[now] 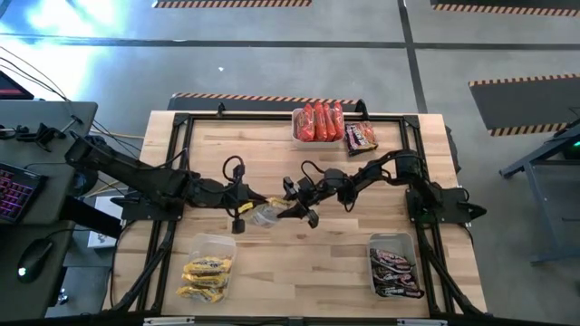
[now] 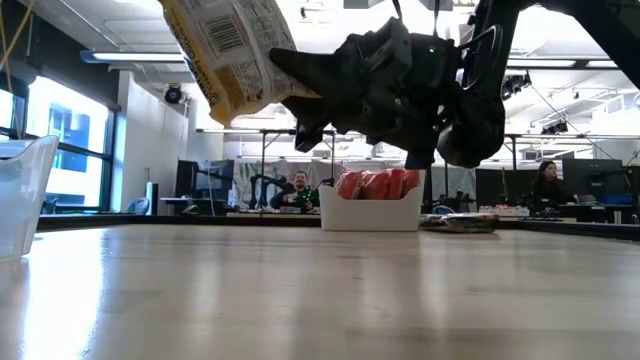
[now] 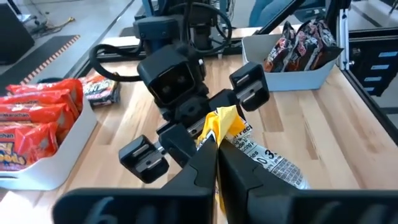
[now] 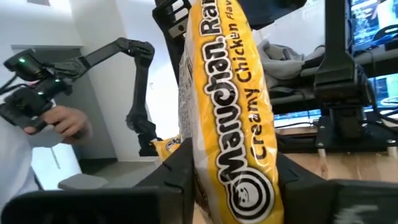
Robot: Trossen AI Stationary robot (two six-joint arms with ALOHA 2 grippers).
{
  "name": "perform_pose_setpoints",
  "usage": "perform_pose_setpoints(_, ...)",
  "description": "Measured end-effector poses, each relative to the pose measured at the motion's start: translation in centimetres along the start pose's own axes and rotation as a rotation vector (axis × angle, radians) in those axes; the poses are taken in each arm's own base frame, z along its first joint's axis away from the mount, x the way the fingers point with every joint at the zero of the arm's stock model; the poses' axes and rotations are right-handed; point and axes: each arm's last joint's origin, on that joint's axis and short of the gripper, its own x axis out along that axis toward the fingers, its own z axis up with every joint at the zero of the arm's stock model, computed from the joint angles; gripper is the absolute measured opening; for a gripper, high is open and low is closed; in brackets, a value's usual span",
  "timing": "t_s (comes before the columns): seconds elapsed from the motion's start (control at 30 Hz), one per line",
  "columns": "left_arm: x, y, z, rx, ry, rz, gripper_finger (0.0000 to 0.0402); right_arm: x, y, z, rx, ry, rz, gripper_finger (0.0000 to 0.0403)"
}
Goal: Sort Maruchan noodles
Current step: Put the yellow noodle pack into the transparent bin
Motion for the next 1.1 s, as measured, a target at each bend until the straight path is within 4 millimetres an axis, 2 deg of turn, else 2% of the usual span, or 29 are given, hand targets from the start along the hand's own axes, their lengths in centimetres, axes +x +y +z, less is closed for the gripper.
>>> perform_pose_setpoints(0.2, -0.3, 0.2, -0.3, -0.033, 0.034, 0.006, 0.0032, -0.1, 0.0, 0.1, 0.017, 0.0, 0.013, 0.0105)
perform_pose_setpoints(0.43, -1.9, 0.8, -0.4, -0.091, 0.062, 0.01, 0.008, -0.6, -0.7, 0.6, 0.064, 0.001, 0.04, 0.0097)
perform_pose_setpoints(0.7, -3.4, 1.5, -1.2, -0.17, 0.143, 0.028, 0.0117, -1.5, -1.9, 2.4, 0.127, 0.042, 0.054, 0.0097)
perform_pose_setpoints(0.8, -3.5, 1.6, -1.4, -0.19, 0.169, 0.036, 0.0125, -1.5, -2.1, 2.9, 0.125, 0.121, 0.011, 0.0097)
perform_pose_setpoints(0.93, -3.6, 1.6, -1.6, -0.184, 0.187, 0.04, 0.0133, -2.0, -2.2, 3.1, 0.104, 0.327, -0.164, 0.0097)
perform_pose_setpoints(1.1, -3.5, 1.9, -1.7, -0.203, 0.192, 0.058, 0.0136, -2.8, -0.8, 3.6, -0.006, 0.599, -0.42, 0.0097)
